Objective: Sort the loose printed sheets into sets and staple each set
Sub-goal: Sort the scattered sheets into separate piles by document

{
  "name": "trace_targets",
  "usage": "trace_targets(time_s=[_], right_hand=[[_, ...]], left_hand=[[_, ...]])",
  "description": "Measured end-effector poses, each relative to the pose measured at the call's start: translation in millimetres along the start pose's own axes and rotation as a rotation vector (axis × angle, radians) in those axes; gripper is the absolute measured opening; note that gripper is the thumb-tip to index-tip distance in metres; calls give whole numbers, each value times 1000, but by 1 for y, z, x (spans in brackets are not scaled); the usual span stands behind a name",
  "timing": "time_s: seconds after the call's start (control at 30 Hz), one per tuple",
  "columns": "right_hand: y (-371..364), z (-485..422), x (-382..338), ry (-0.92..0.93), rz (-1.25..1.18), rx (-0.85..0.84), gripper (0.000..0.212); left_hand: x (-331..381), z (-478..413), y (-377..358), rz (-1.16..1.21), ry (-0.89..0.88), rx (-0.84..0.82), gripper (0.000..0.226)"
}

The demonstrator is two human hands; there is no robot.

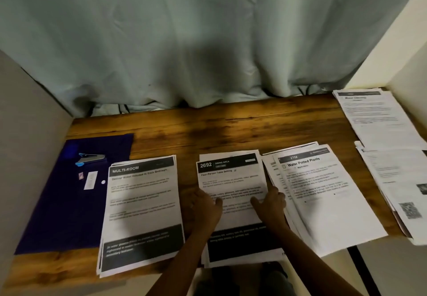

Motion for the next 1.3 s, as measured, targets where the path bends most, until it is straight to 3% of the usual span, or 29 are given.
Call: trace_targets(time_s=[0.17,0.3,0.43,0.6,0.7,0.77,0.9,1.03,1.13,1.3], right_hand=[[2,-12,7,-154,-35,-39,58],[-5,-25,8,-208,-85,-105,43],[-5,-35,-11,-76,-196,-163,17],[43,-14,-75,328,-501,-14,11],[59,-10,-97,430,-704,-17,19],[66,-7,-102,466,-764,10,14],[63,2,-92,539,-718,18,22],[55,3,-83,557,-655,9,35],[52,2,-86,570,-595,-3,32],[52,-5,-101,555,-400,21,22]], left_hand=[[1,-3,15,65,-4,27,25],[10,-9,14,146,-17,-56,23],[21,-13,30,141,-89,28,16],[65,-14,83,325,-347,247,17],[101,5,115,382,-544,304,27],[111,19,126,394,-634,363,31],[99,35,127,319,-681,496,40],[89,43,119,324,-696,508,38],[94,50,117,293,-680,535,38],[98,34,110,304,-575,447,30]])
Point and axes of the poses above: each hand's wrist, its own z-axis away from the middle knuckle, its own y-axis out of the back of the hand, x = y × z, the point moved 8 cm from there along -z, towards the middle knuckle, and after that the axes turned 6 degrees about -x, right-handed, at the moved point
